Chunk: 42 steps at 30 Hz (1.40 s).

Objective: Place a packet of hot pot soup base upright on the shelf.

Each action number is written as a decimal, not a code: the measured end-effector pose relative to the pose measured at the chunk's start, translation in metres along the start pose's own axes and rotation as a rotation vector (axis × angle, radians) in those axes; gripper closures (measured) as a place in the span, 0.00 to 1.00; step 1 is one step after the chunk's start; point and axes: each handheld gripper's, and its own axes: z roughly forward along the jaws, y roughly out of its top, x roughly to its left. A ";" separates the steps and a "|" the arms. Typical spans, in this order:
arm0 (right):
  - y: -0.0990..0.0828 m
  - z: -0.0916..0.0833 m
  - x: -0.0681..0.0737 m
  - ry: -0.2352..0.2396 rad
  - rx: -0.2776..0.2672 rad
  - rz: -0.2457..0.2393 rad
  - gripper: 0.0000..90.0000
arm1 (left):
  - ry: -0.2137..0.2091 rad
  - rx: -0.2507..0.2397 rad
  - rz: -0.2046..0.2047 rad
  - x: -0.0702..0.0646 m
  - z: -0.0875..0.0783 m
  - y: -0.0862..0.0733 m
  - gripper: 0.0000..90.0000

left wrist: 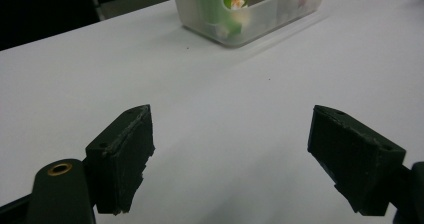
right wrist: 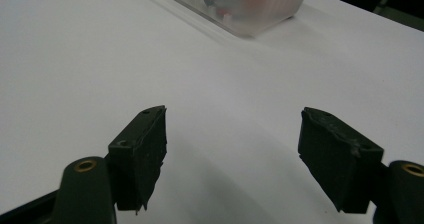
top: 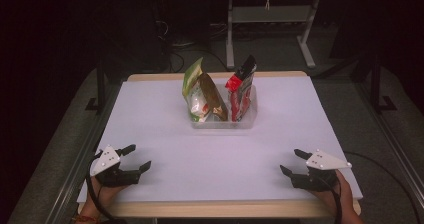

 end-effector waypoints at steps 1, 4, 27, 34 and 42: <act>0.000 0.000 0.000 -0.001 0.001 0.000 0.30 | -0.001 -0.001 0.003 0.000 0.000 0.000 0.20; 0.001 0.000 -0.001 -0.003 -0.002 0.002 0.30 | -0.003 0.005 0.006 -0.001 0.000 0.000 0.20; 0.000 -0.001 -0.003 -0.006 0.008 0.013 0.30 | 0.004 -0.013 -0.007 0.002 -0.003 -0.001 0.20; -0.001 -0.001 -0.004 -0.007 0.010 0.017 0.30 | 0.007 -0.013 -0.009 0.003 -0.002 -0.001 0.20; -0.001 -0.001 -0.005 -0.006 0.016 0.022 0.30 | 0.000 -0.004 -0.018 0.004 0.001 -0.002 0.20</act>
